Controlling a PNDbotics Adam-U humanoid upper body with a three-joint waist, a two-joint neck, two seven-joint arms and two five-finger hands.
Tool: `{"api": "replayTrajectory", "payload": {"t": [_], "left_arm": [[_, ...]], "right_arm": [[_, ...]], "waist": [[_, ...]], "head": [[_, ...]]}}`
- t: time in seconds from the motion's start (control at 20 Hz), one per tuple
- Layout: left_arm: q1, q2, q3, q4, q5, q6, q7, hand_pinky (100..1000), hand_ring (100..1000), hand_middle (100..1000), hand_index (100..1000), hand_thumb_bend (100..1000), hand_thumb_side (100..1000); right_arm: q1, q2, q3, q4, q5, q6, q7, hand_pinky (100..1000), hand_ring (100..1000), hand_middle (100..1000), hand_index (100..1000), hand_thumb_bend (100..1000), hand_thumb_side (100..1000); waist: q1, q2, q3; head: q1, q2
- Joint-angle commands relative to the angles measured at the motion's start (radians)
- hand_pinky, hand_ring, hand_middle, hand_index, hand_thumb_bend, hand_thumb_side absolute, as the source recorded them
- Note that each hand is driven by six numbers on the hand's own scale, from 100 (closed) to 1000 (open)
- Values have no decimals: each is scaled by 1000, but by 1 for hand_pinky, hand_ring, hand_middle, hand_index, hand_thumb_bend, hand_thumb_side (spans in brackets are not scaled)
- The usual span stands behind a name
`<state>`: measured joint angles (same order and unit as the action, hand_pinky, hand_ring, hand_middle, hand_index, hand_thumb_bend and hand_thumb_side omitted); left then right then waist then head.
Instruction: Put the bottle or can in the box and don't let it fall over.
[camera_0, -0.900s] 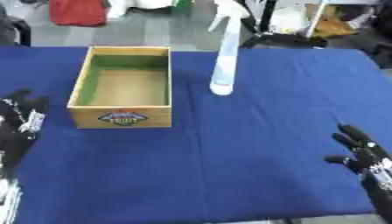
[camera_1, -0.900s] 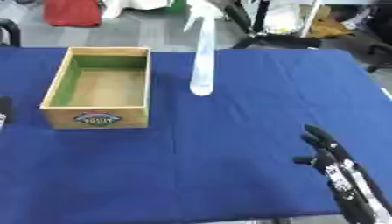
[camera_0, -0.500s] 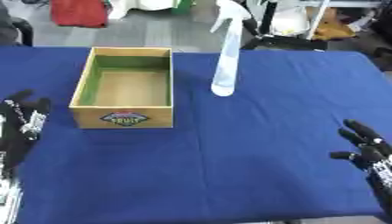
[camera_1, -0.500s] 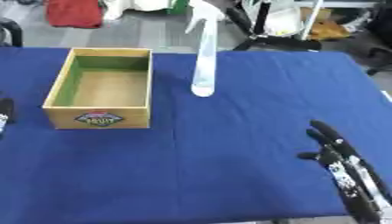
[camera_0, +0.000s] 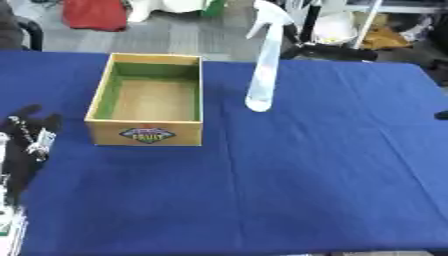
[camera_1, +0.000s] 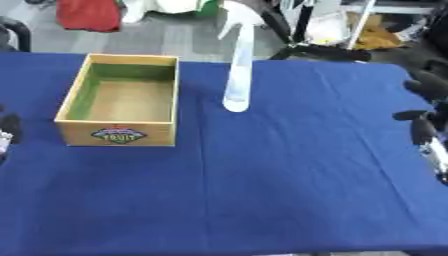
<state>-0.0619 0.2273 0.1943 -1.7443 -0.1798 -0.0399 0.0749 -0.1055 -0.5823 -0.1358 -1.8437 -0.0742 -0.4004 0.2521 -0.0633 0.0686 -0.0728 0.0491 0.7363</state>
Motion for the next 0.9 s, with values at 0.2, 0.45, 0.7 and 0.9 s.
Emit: {"api": "replayTrajectory", "payload": {"t": [0.2,0.45,0.7,0.9], "left_arm": [[-6,13,-6,-14,-1,-4,-9,615,603,539,825,516,674],[-7,14,-16,-12,0,-6,-18,615,603,539,825,517,674],[-12,18,-24,-12,1,-8,-27,616,603,539,825,517,674],[-17,21,-31,-11,1,-8,-34,616,603,539,825,517,674]], "right_arm": [[-172,-200,-11,137,-23,-28,-57,754,1000,1000,1000,100,574],[-347,-238,20,311,-3,-40,-44,756,1000,1000,1000,100,540],[-497,-220,54,460,62,-58,-19,762,1000,1000,1000,100,505],[-584,-200,75,567,148,-69,-9,767,1000,1000,1000,100,489]], "waist": [[4,-17,16],[2,-16,48],[-1,-10,79],[-3,-10,106]], "head": [[-15,-14],[-41,-27],[-74,-43],[-103,-55]]}}
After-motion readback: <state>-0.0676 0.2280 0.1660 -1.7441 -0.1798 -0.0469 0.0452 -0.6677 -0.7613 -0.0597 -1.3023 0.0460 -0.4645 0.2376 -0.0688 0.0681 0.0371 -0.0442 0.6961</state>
